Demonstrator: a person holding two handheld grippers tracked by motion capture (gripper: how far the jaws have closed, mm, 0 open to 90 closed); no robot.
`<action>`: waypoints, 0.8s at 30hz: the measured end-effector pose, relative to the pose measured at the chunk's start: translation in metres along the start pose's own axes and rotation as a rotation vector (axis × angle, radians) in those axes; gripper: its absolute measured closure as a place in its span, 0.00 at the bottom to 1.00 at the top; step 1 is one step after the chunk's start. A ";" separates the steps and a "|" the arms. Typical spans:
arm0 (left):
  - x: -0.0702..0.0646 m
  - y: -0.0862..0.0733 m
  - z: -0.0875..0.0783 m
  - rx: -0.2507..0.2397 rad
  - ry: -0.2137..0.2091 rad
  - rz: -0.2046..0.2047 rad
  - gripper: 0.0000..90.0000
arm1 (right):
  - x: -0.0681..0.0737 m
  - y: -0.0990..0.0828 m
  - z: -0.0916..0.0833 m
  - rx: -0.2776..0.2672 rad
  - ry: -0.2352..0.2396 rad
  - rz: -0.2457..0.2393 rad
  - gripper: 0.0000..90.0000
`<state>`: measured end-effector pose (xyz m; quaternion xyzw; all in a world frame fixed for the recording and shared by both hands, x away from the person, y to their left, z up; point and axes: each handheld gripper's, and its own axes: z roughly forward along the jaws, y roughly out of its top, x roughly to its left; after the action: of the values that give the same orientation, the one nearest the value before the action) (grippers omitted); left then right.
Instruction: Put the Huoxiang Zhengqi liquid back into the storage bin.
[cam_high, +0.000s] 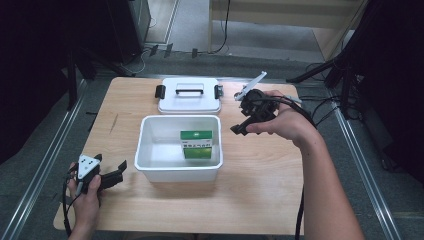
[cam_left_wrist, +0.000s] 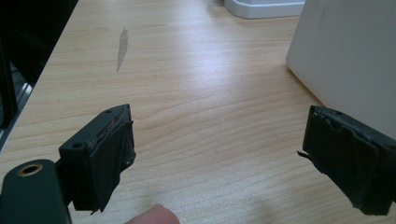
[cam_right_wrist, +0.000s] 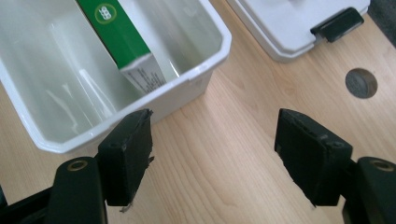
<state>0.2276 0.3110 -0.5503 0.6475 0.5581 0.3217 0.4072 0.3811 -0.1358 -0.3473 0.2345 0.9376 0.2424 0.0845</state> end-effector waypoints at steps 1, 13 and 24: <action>0.000 0.000 0.000 0.000 0.000 0.000 0.11 | -0.001 -0.004 0.000 -0.002 0.002 0.009 0.31; 0.000 0.000 0.000 0.001 -0.002 0.011 0.11 | -0.012 -0.058 0.009 -0.043 -0.045 0.134 0.31; -0.002 0.000 0.001 0.006 0.003 0.024 0.11 | -0.015 -0.110 0.024 -0.135 -0.067 0.220 0.30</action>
<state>0.2280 0.3089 -0.5505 0.6549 0.5519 0.3257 0.4005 0.3570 -0.2180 -0.4221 0.3375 0.8844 0.3050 0.1043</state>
